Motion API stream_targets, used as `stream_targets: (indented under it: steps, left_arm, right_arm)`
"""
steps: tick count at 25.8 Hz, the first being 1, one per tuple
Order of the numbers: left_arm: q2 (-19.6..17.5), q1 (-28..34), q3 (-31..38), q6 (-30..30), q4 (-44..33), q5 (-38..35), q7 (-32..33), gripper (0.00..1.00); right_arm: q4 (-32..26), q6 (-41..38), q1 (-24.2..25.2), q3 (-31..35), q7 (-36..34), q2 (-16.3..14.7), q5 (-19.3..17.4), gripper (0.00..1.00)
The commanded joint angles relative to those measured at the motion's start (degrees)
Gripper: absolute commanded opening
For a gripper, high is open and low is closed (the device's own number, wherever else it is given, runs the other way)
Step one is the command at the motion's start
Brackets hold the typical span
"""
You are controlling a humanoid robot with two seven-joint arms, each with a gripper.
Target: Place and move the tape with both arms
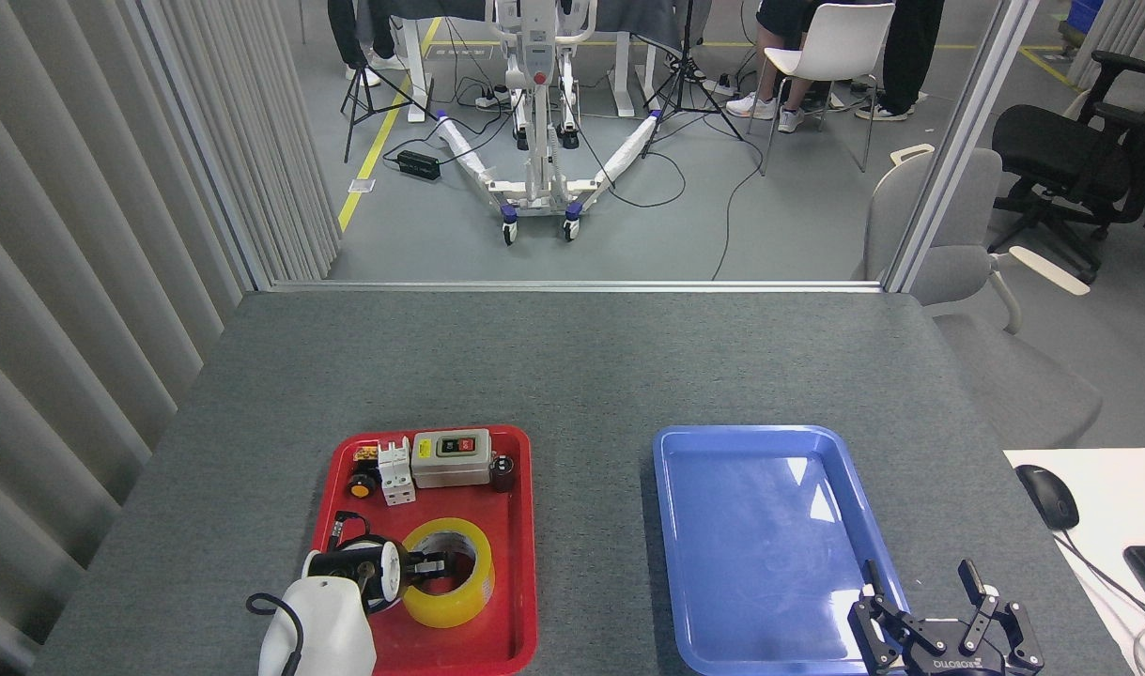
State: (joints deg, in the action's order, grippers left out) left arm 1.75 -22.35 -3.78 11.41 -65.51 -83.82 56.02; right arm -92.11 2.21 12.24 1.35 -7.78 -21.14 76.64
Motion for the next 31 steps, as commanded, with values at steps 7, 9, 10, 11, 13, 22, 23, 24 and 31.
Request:
stream_targets:
  steps: [7, 9, 10, 11, 13, 22, 23, 24, 31]
  left_arm:
    - [-0.9, -0.3, -0.5, -0.2, -0.2, 0.1, -0.5, 0.44]
    - [-1.2, -0.2, -0.5, -0.3, -0.6, 0.1, -0.6, 0.31]
    - [-1.5, -0.2, -0.5, -0.3, -0.6, 0.1, -0.6, 0.28]
    - [-1.7, -0.1, -0.5, -0.3, -0.6, 0.1, -0.6, 0.26]
    - [-1.8, -0.1, -0.5, -0.4, -0.7, 0.3, -0.5, 0.24]
    - [-3.2, 1.2, 0.0, -6.2, -2.4, 10.5, -0.1, 0.0]
    - [-3.9, 2.0, 0.1, -6.2, -3.8, 13.2, -0.1, 0.0]
    - [-4.2, 2.7, 0.3, -6.2, -5.5, 16.1, -0.2, 0.0]
    - [-3.5, 8.2, 2.9, -6.3, -16.9, 34.5, -0.8, 0.0]
  right_arm:
    - [0.0, 0.0, 0.0, 0.0, 0.0, 0.0, 0.1, 0.99]
    - [0.0, 0.0, 0.0, 0.0, 0.0, 0.0, 0.1, 0.99]
    - [0.0, 0.0, 0.0, 0.0, 0.0, 0.0, 0.1, 0.99]
    - [0.0, 0.0, 0.0, 0.0, 0.0, 0.0, 0.1, 0.99]
    - [0.0, 0.0, 0.0, 0.0, 0.0, 0.0, 0.2, 0.99]
    - [0.0, -0.1, 0.1, -0.1, 0.0, 0.0, 0.7, 0.99]
    - [0.0, -0.1, 0.0, -0.1, 0.0, 0.0, 0.7, 0.99]
    - [0.0, -0.1, 0.0, -0.1, 0.0, 0.0, 0.7, 0.99]
    - [-0.2, -0.1, -0.1, -0.1, 0.0, -0.1, 0.9, 0.99]
